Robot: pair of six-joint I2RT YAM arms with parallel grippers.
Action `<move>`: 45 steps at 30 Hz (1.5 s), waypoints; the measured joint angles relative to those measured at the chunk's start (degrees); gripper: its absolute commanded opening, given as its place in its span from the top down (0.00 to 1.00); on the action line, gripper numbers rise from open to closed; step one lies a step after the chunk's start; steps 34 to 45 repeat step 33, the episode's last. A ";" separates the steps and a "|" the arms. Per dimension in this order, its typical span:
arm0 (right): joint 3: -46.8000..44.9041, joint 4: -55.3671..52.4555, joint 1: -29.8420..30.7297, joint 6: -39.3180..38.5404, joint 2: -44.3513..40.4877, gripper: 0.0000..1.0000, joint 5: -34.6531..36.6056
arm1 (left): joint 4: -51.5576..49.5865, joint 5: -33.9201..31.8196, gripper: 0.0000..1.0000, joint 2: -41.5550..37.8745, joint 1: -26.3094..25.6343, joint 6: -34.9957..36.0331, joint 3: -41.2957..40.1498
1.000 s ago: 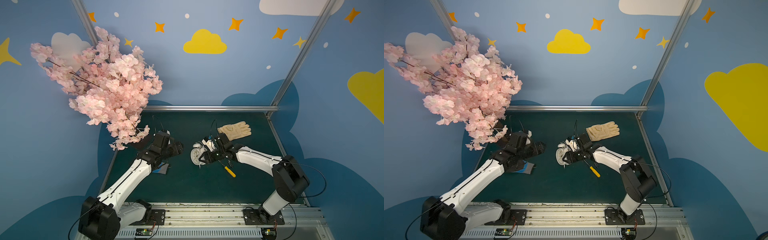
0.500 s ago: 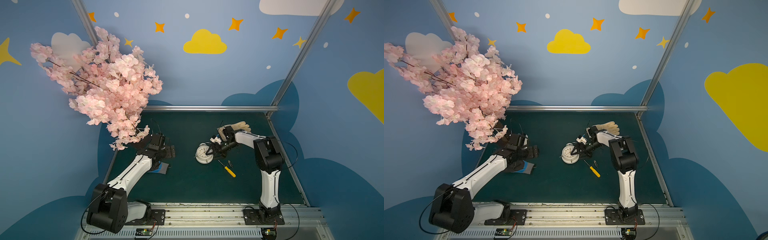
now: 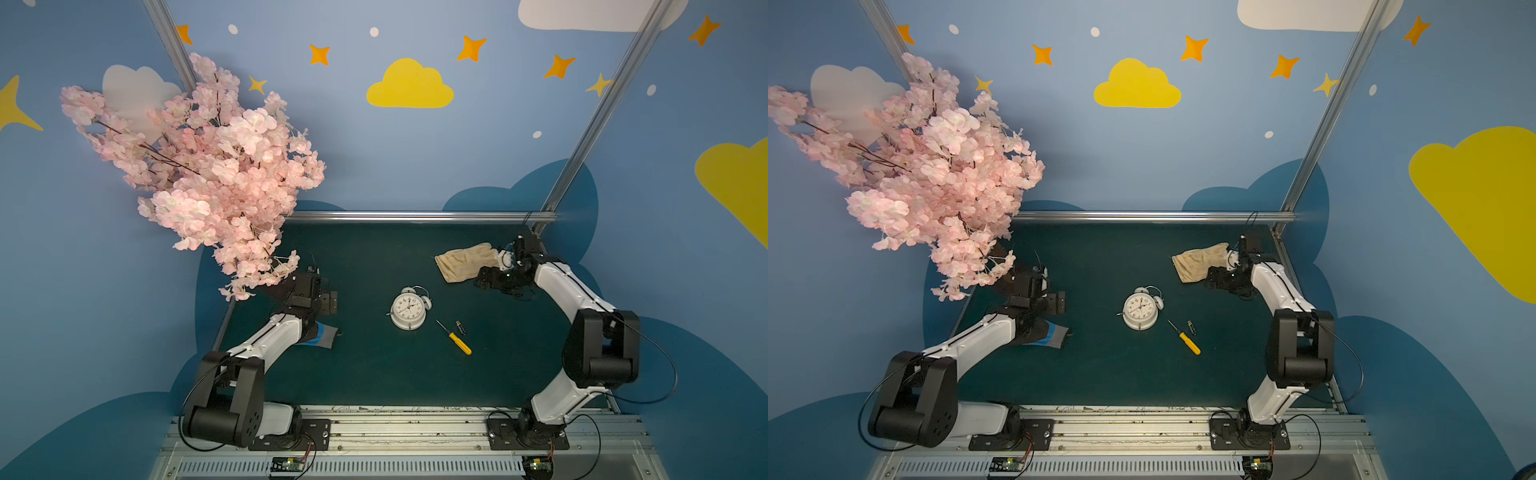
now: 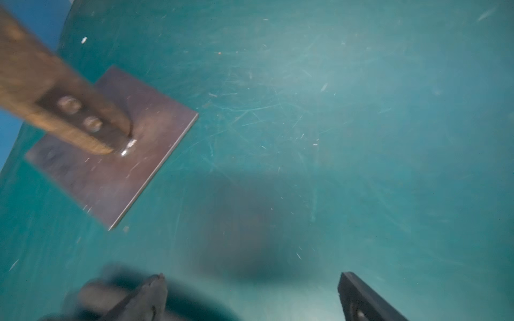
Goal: Remove the battery from the alarm
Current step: Adjust the alarm at the center of the board, then reset both arms
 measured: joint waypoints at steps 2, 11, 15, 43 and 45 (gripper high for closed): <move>-8.26 9.70 -0.37 -0.44 -4.48 0.02 6.25 | 5.90 0.98 0.00 2.75 0.35 2.82 -2.97; -37.22 46.77 -0.68 -4.26 -8.24 0.02 13.60 | 37.27 9.68 0.00 8.22 1.31 9.07 -15.28; -43.47 65.75 -0.57 -5.51 -2.54 0.02 11.41 | 40.22 13.29 0.00 8.48 3.56 9.11 -13.51; -39.15 64.43 0.22 -5.49 -5.53 0.02 13.55 | 42.66 15.78 0.00 8.48 4.13 9.14 -12.98; -39.15 64.43 0.22 -5.49 -5.53 0.02 13.55 | 42.66 15.78 0.00 8.48 4.13 9.14 -12.98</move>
